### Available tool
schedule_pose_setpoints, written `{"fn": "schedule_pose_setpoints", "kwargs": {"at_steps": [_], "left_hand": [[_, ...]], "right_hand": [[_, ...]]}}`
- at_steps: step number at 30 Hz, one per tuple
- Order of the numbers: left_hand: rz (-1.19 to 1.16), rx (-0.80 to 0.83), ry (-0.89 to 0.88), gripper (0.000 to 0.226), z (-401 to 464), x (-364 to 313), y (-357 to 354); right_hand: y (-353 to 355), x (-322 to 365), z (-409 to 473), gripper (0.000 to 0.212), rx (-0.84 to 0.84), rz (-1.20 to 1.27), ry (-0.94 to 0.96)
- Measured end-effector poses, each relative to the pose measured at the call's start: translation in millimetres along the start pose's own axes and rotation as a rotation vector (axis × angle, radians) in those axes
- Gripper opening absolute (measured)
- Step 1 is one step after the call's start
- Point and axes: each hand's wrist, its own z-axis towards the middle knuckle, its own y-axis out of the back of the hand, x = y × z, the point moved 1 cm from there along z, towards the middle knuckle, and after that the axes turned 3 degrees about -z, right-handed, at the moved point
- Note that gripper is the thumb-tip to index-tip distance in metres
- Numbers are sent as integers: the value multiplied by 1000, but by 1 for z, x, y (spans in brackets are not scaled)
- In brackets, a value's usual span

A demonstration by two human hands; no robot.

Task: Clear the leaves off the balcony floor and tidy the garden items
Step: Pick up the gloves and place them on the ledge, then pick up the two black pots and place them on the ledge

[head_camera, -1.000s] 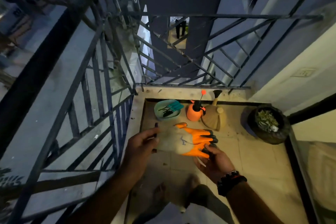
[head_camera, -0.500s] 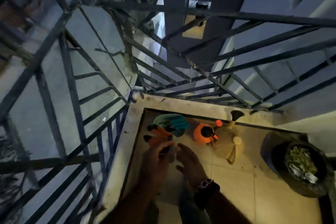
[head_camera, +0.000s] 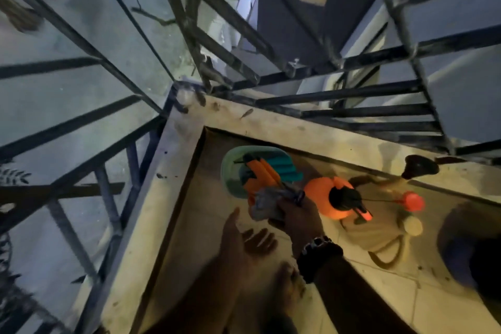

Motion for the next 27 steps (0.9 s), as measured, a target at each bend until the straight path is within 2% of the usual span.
{"fn": "schedule_pose_setpoints", "kwargs": {"at_steps": [1,3,5,7,10,12,13,15,18,19,22,25,27], "left_hand": [[-60,43,26,50,23,-8,-2],[-19,130,-137,48,63,-26,-11],[129,86,-349,24,97,-46,-21],[243,-31,-473,8,125,-65,-23],[347,-17,-502,42,165,-84,-16],[385,11,-476,47,187,-93,-14],[398,3,-462,46,197,-95,-15],[412,-47,-461,53,211,-97,-19],[496,-119,-508,70,223,-101,-17],[560,-137,-543,72,227,-104,-13],[753,-151,-650,58,239,-103,-2],[832,-261,-754,50,183,-88,-20],[870,-314,-788,46,155,-77,-21]], "right_hand": [[2,-6,15,26,25,13,-8],[8,-14,47,28,36,-2,-42],[13,-17,82,23,67,-55,-88],[16,-20,120,13,91,-166,-77],[19,-30,182,11,-4,-528,40],[19,-40,213,32,-54,-708,30],[19,-47,227,36,-62,-757,35],[19,-56,247,33,-132,-940,106],[19,-56,252,29,-360,-1161,222],[18,-58,249,32,-379,-1165,244],[14,-62,224,44,-388,-1043,294],[14,-63,190,45,-477,-926,343],[15,-68,161,40,-536,-782,305]]}}
